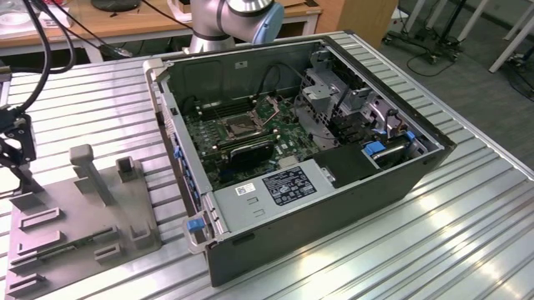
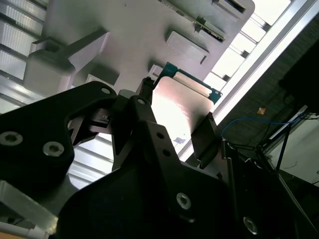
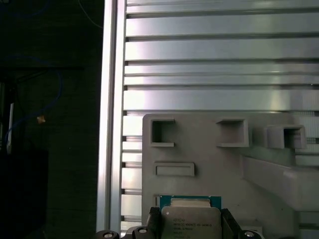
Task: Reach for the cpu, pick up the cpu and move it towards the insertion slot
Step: 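Pick up the cpu and move it towards the insertion slot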
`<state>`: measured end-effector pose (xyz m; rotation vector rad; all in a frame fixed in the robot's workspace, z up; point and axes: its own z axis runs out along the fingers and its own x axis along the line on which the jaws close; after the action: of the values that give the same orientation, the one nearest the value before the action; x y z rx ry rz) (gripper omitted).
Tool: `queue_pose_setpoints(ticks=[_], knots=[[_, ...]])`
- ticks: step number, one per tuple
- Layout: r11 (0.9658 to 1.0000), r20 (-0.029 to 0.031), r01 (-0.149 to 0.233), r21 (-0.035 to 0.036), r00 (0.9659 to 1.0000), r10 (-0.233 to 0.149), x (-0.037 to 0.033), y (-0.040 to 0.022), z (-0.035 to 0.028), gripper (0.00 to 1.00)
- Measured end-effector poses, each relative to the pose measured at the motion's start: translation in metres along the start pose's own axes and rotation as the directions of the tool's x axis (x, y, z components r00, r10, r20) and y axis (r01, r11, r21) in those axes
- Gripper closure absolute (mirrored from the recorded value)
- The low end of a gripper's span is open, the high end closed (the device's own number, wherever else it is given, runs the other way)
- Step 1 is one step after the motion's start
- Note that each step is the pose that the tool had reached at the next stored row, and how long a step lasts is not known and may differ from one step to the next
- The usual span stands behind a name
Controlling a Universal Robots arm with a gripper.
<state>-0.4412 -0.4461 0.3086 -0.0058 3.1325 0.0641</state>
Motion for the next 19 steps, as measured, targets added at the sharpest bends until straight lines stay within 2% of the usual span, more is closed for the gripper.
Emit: queue_pose_setpoints(ticks=[12, 19], knots=[[1.0000, 0.0000, 0.000, 0.0000, 1.0000, 0.000, -0.0002, 0.0006, -0.0150, 0.45], [1.0000, 0.0001, 0.000, -0.0001, 1.0000, 0.000, -0.0007, 0.0009, -0.0208, 0.45]])
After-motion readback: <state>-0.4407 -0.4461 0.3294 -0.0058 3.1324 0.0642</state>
